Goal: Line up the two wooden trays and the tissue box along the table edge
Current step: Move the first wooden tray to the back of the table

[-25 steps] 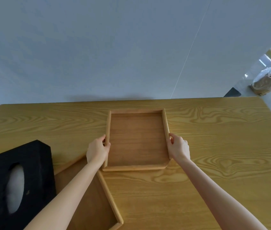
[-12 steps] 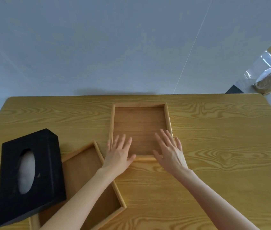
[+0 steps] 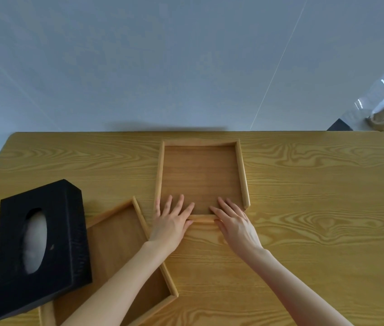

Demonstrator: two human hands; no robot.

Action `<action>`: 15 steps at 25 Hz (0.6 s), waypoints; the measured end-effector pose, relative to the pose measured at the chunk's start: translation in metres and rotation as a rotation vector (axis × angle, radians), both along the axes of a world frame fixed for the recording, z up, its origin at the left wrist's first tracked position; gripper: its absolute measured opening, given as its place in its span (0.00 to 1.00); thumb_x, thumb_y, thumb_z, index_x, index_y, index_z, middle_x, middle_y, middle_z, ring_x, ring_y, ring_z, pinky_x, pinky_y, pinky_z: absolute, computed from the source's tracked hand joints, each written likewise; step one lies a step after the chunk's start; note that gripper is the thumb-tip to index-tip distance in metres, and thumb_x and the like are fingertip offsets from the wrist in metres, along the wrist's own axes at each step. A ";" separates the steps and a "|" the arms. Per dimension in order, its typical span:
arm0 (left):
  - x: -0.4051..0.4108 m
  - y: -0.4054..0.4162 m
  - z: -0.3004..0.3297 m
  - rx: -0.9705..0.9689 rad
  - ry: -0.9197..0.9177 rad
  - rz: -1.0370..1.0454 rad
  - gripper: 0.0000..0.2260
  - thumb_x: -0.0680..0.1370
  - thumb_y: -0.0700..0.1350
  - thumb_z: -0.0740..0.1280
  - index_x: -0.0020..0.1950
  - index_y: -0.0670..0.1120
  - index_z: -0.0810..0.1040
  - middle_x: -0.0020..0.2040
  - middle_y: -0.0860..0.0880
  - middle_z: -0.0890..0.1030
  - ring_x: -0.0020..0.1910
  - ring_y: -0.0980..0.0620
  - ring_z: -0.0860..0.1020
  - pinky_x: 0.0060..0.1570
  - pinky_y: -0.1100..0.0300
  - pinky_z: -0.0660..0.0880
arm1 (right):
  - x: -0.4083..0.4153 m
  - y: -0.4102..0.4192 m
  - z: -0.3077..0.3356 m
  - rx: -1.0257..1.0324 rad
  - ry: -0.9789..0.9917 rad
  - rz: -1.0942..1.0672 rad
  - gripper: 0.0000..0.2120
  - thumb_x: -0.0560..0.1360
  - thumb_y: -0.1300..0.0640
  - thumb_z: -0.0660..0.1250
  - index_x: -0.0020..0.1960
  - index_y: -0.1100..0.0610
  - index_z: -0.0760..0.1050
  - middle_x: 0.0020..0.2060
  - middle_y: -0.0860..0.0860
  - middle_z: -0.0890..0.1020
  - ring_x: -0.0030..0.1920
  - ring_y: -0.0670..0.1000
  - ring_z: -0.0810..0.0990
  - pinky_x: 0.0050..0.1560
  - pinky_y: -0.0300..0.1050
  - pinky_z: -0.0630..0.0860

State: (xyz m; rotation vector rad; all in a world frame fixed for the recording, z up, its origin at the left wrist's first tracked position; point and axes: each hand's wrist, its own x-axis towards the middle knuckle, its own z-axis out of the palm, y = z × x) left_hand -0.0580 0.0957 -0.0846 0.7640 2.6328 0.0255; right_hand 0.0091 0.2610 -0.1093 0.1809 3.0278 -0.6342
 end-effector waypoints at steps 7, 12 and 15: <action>-0.034 0.013 -0.005 0.030 0.014 0.016 0.23 0.80 0.54 0.50 0.75 0.55 0.51 0.78 0.48 0.50 0.77 0.43 0.47 0.73 0.43 0.37 | -0.036 0.017 0.005 -0.083 -0.052 0.011 0.18 0.79 0.57 0.59 0.68 0.53 0.69 0.73 0.52 0.64 0.75 0.53 0.58 0.72 0.50 0.60; -0.047 0.018 -0.007 0.030 0.005 0.023 0.23 0.80 0.55 0.50 0.75 0.56 0.51 0.78 0.49 0.49 0.77 0.44 0.46 0.73 0.44 0.36 | -0.047 0.022 0.006 -0.075 -0.062 0.031 0.18 0.79 0.56 0.58 0.69 0.53 0.68 0.74 0.51 0.63 0.75 0.52 0.57 0.73 0.49 0.59; -0.046 0.018 -0.007 0.028 0.007 0.024 0.23 0.80 0.55 0.50 0.75 0.56 0.51 0.78 0.49 0.49 0.77 0.44 0.46 0.73 0.44 0.35 | -0.046 0.020 0.007 -0.065 -0.072 0.012 0.18 0.79 0.56 0.58 0.69 0.52 0.67 0.74 0.50 0.63 0.75 0.52 0.57 0.72 0.48 0.59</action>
